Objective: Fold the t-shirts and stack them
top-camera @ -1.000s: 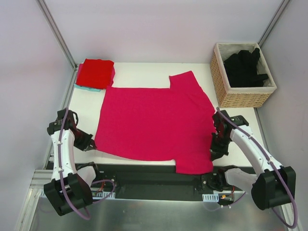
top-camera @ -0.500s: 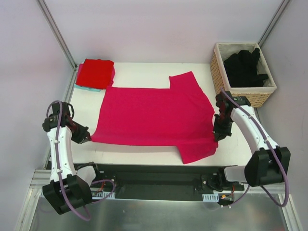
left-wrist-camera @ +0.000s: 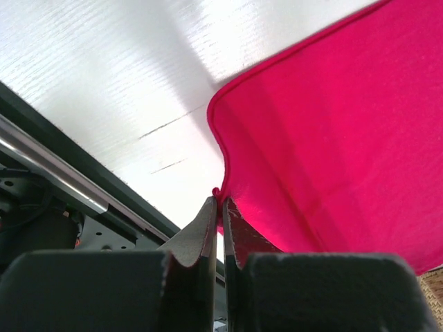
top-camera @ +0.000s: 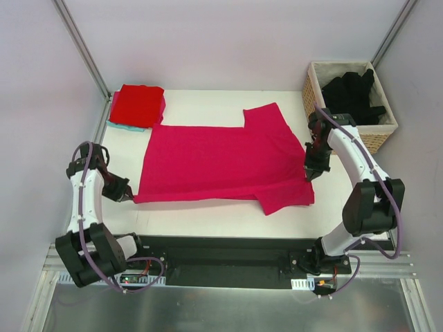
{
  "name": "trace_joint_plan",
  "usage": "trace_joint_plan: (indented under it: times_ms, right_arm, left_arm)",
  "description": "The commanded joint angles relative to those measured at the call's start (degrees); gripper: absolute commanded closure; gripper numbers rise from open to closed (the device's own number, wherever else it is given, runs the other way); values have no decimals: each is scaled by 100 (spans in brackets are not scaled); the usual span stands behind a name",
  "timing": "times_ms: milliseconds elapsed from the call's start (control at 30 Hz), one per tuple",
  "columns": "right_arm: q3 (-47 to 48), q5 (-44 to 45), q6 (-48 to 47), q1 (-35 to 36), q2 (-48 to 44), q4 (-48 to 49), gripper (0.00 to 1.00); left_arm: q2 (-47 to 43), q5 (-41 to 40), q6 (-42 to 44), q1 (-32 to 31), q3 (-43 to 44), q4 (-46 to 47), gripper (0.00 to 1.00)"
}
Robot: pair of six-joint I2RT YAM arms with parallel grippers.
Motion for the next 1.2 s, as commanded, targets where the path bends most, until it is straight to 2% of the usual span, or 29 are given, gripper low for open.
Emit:
trace_joint_plan:
  times_ms: [0, 400, 800, 1167]
  right_arm:
    - [596, 60, -205, -87, 436, -223, 99]
    - [1545, -63, -275, -87, 1466, -196, 99]
    - [1652, 51, -275, -105, 1704, -258, 99]
    - [1555, 130, -284, -192, 1827, -82, 99]
  left_arm:
    - [572, 140, 19, 48, 333, 388, 100]
    - [2180, 781, 599, -5, 1396, 776, 100]
    - [3341, 738, 758, -716, 2188, 819, 100]
    - [3229, 624, 670, -901, 2241, 811, 100]
